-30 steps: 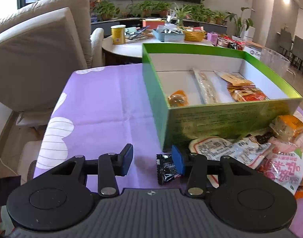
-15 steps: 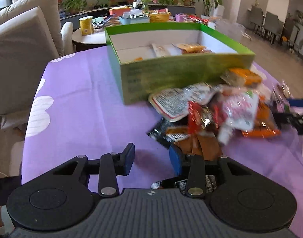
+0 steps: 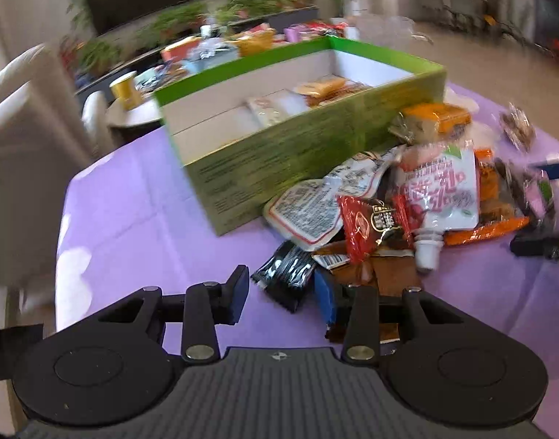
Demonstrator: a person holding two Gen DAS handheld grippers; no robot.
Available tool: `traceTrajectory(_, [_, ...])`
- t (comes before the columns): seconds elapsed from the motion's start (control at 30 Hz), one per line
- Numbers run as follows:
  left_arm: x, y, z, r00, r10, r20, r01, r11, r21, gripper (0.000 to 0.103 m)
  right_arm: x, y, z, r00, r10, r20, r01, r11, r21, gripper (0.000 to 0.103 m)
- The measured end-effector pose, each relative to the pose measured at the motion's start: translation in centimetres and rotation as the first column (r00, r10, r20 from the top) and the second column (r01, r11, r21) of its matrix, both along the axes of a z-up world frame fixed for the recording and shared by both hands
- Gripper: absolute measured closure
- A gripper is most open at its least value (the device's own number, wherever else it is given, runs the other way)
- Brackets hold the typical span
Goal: Organize snacks
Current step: 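Grasp the black snack wrapper with the left tool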
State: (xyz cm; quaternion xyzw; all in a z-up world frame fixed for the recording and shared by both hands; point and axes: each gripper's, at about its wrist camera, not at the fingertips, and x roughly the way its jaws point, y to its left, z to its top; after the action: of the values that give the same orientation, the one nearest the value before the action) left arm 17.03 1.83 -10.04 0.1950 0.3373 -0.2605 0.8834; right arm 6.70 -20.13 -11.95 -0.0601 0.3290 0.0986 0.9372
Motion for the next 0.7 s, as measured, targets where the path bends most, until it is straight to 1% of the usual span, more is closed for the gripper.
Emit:
traceTrajectory(0.07, [0.7,-0.1,0.0,1.0,-0.026,-0.004,0.026,1.0,-0.004,0.066,0.1,-0.1,0.1,1.0,-0.011,-0.004,0.011,1.0,0.012,0.023])
traceTrajectory(0.17, [1.6,0.1,0.0,0.998,-0.046,-0.033,0.045,0.998,-0.038,0.066,0.4,-0.1,0.1,1.0,-0.025,-0.012,0.025,0.999,0.024,0.023])
traceTrajectory(0.2, [1.8,0.3,0.0,0.998,-0.05,-0.041,0.048,0.997,-0.053,0.066,0.5,-0.2,0.1,1.0,-0.026,-0.013,0.027,0.999,0.028,0.023])
traceTrajectory(0.3, [2.1,0.9,-0.3,0.995,-0.039,-0.09,0.028,0.992,-0.121,0.072,0.6,-0.3,0.0,0.999,-0.033,-0.011,0.033,0.999,0.034,0.023])
traceTrajectory(0.33, [1.9,1.0,-0.3,0.995,-0.037,-0.096,0.024,0.991,-0.132,0.073,0.7,-0.3,-0.1,0.999,-0.037,-0.01,0.037,0.999,0.037,0.023])
traceTrajectory(0.43, [0.1,1.0,-0.4,0.996,-0.058,-0.07,0.048,0.99,-0.131,0.075,0.9,-0.5,-0.1,0.999,-0.052,-0.009,0.052,0.998,0.045,0.023])
traceTrajectory(0.53, [-3.1,1.1,-0.5,0.997,-0.079,-0.022,0.076,0.993,-0.095,0.077,0.9,-0.7,0.0,0.998,-0.061,-0.011,0.062,0.996,0.063,0.024])
traceTrajectory(0.7, [-5.9,2.9,-0.4,1.0,-0.012,-0.012,0.011,0.994,-0.107,0.077,0.5,-1.5,0.4,0.998,-0.066,-0.02,0.067,0.992,0.111,0.024])
